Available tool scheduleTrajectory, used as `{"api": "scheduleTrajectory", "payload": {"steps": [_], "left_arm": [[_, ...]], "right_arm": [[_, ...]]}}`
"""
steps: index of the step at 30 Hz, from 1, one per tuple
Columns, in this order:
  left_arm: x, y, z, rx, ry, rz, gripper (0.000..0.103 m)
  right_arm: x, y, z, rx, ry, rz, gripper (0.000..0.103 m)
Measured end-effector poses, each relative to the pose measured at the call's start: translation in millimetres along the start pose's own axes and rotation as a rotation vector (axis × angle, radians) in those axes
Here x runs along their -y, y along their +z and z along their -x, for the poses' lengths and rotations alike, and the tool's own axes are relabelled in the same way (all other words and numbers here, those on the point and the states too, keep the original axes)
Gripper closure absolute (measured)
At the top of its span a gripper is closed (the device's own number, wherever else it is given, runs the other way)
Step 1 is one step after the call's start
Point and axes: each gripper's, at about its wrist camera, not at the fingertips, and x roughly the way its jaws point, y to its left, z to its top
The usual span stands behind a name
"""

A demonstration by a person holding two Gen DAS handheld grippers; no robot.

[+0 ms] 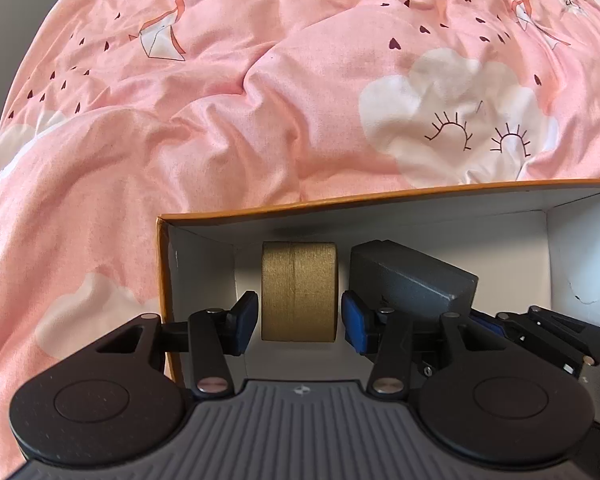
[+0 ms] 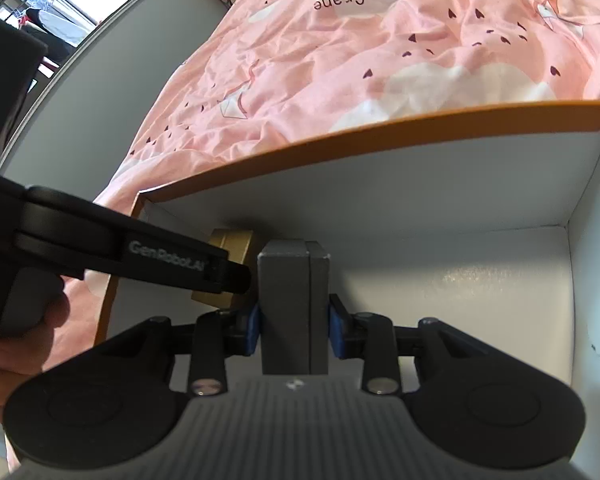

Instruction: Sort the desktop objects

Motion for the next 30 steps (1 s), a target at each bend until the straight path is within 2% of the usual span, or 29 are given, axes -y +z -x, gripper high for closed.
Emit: {"api": "scheduleTrajectory", "payload": {"steps": [5,10,14,17,21,28,30], "left_arm": [[-9,-10,22,0.066,-0.012,-0.028,0.049],[-30,-25,55,0.150,-0.096,-0.038,0.049],[-56,-38,72,0.219,-0.150,-0.001,0.049],[-75,-50,75,0.233,-0.196,0.037,0.049],[-92,-63,73,0.254,-0.222,0.060,0.049],[-105,-83,63,0.258,-0.266,0.093,0.051],[-106,-88,58,0.255,-0.273,0.104,0.051]], "right_arm": [[1,0,0,-0.002,-0.002,-0.017,0.068],[-9,6,-4,-0.024,-0.029,-0.019,0.067],[-21,13,-10,-0.034,-0.074,-0.019,0.067],[-30,18,-16,-0.046,-0.107,-0.017,0.067],[-42,24,-26,-0.067,-0.124,-0.022,0.066],[-55,27,-37,-0.072,-0.086,0.005,0.057],[-56,26,-36,-0.067,-0.058,0.009,0.049]]}}
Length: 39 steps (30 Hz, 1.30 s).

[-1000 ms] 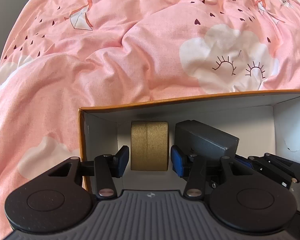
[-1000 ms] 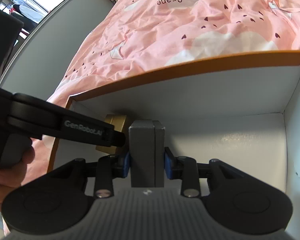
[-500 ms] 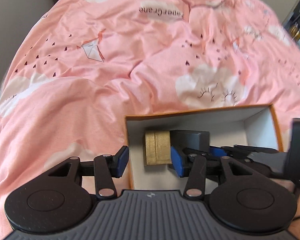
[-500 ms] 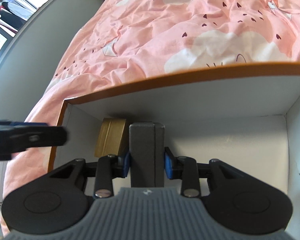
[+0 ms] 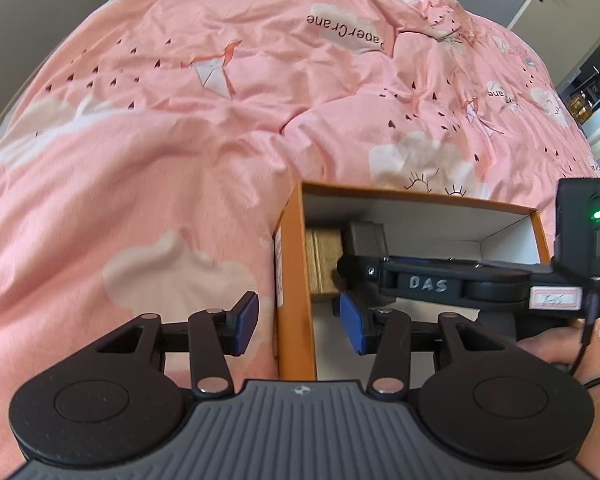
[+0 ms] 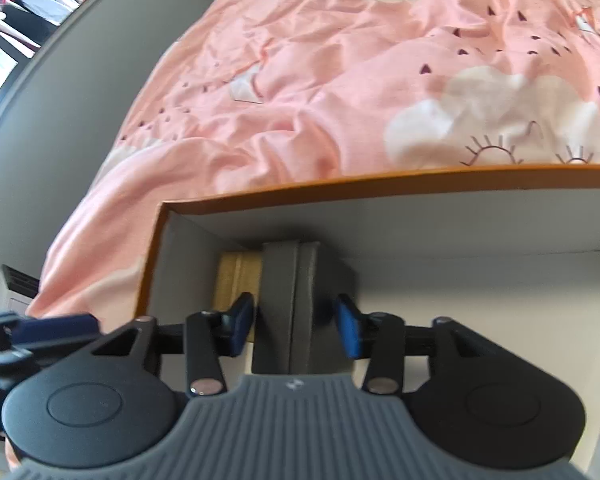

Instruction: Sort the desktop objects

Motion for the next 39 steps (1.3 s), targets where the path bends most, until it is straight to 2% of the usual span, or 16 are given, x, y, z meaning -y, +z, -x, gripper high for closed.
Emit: {"api": "scheduleTrajectory", "payload": {"steps": [4,8,12,14,17,23,26,33,39], "left_arm": [[-6,-9,-3,0.001,-0.026,0.023,0.051],[-14,-16,-5,0.011,-0.025,0.054,0.051],[-18,-20,-9,0.001,-0.027,0.060,0.051],[-19,-23,-11,-0.001,-0.028,0.066,0.051],[-21,-25,-13,-0.007,-0.028,0.075,0.051],[-22,-25,-14,-0.005,-0.031,0.081,0.051],[-22,-25,-15,-0.006,-0.032,0.084,0.051],[-21,-26,-14,-0.003,-0.036,0.080,0.051],[-11,-34,5,0.081,-0.015,0.032,0.051]], "right_arm": [[-5,-3,8,0.015,0.025,0.062,0.036],[-12,-13,19,0.004,0.040,0.195,0.033],[-22,-30,14,-0.059,-0.008,0.381,0.036],[-27,-36,8,-0.072,-0.042,0.469,0.042],[-29,-39,1,-0.088,-0.057,0.550,0.049],[-35,-39,-10,-0.076,-0.098,0.697,0.050],[-37,-37,-13,-0.061,-0.096,0.715,0.055],[-37,-36,-17,-0.056,-0.115,0.677,0.056],[-35,-42,5,-0.036,-0.143,0.658,0.054]]}}
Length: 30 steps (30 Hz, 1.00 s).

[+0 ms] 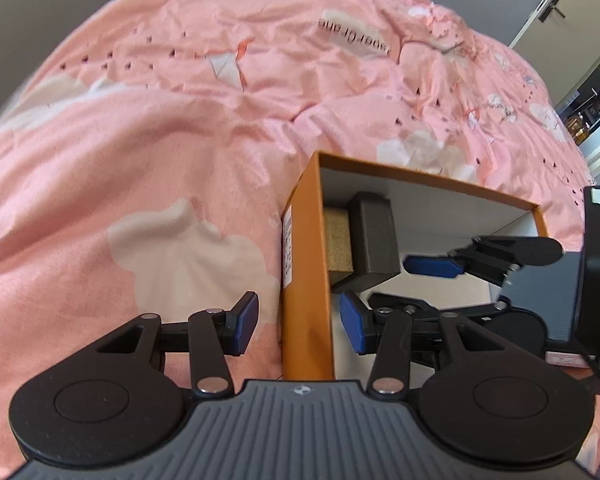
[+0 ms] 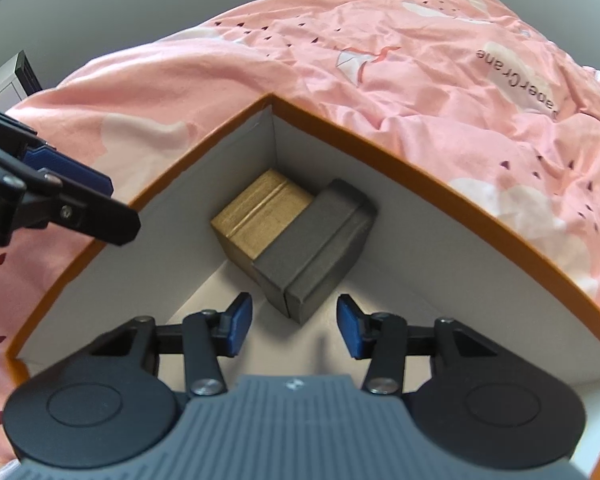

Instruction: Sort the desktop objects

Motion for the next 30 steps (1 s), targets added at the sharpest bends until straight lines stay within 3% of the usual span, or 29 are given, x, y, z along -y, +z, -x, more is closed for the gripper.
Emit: {"api": "scheduleTrajectory", "payload": {"steps": [5,9,12,15,20,23,30], "left_arm": [[17,-14,33,0.165,-0.023,-0.054,0.052],[34,-31,65,0.331,-0.058,-0.101,0.052],[49,-40,82,0.380,-0.093,-0.147,0.052],[66,-52,93,0.348,-0.174,-0.189,0.052],[99,-88,89,0.249,-0.272,-0.277,0.052],[114,-112,70,0.154,-0.324,-0.289,0.052],[139,-151,11,-0.115,-0.431,-0.176,0.059]], "right_arm": [[-1,-17,43,0.081,-0.018,-0.033,0.041],[-3,-40,88,0.183,-0.051,-0.078,0.040],[-5,-69,124,0.293,-0.100,-0.129,0.030],[-2,-99,155,0.380,-0.130,-0.170,0.026],[-3,-144,186,0.367,-0.182,-0.251,0.028],[-3,-171,190,0.329,-0.207,-0.322,0.034],[-14,-234,177,0.197,-0.293,-0.366,0.044]]}}
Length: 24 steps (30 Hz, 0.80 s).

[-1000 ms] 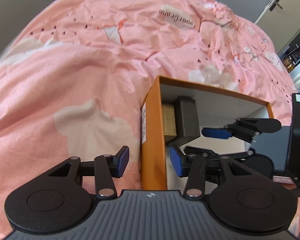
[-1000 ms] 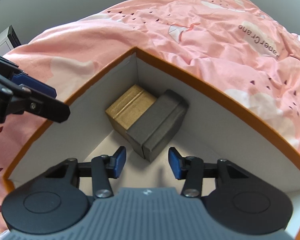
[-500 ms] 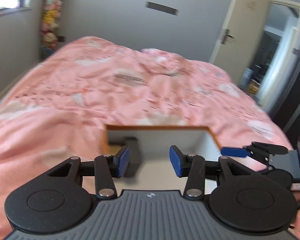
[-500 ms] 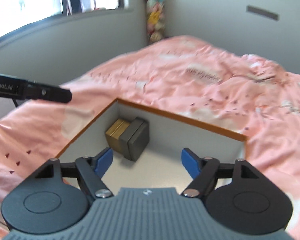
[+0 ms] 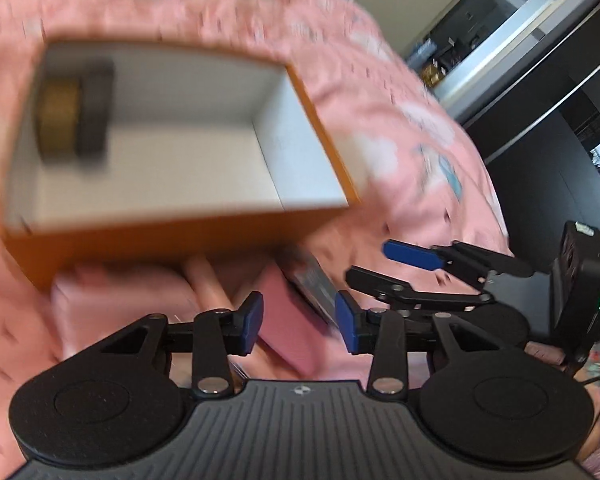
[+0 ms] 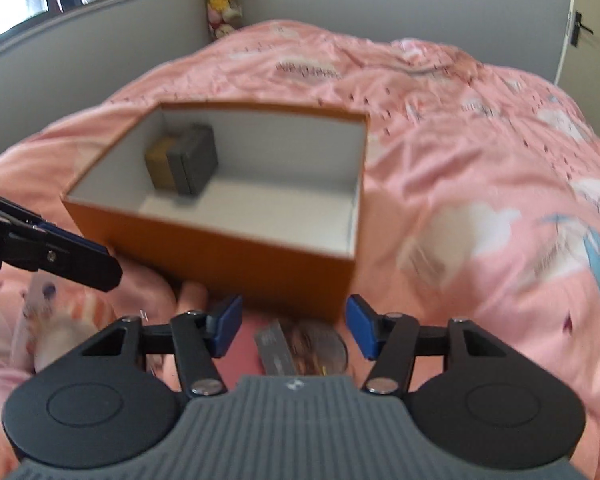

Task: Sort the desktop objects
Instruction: 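Move the left tool back to the pile toward the pink case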

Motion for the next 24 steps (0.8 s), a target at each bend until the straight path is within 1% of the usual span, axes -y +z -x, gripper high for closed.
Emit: {"api": "scheduleTrajectory", "payload": {"steps": [1,2,6,8,10,13,15,21,24], "left_arm": [[-1,-2,-9,-0.022,-0.008,0.017,0.059],[-2,-6,-18,-0.042,-0.012,0.035,0.059],[-9,-16,-53,-0.143,-0.002,0.125,0.059],[-9,-20,-63,-0.165,-0.003,0.144,0.059],[-8,-19,-71,-0.167,0.016,0.160,0.059],[-9,-20,-78,-0.174,0.065,0.185,0.059],[-9,-20,-82,-0.177,0.069,0.190,0.057],[-11,-21,-99,-0.182,0.077,0.230,0.057],[-10,-20,-100,-0.169,0.089,0.216,0.058]], "right_arm": [[2,-7,-2,-0.022,-0.001,-0.006,0.048],[3,-14,-4,-0.042,-0.004,-0.010,0.049],[4,-33,-12,-0.098,-0.012,-0.005,0.049],[4,-39,-15,-0.118,-0.015,0.005,0.049],[3,-43,-17,-0.132,-0.012,0.022,0.050],[3,-49,-20,-0.151,-0.015,0.040,0.050],[3,-52,-21,-0.159,-0.016,0.049,0.050],[2,-55,-25,-0.169,0.003,0.070,0.050],[0,-55,-27,-0.171,0.008,0.088,0.050]]}}
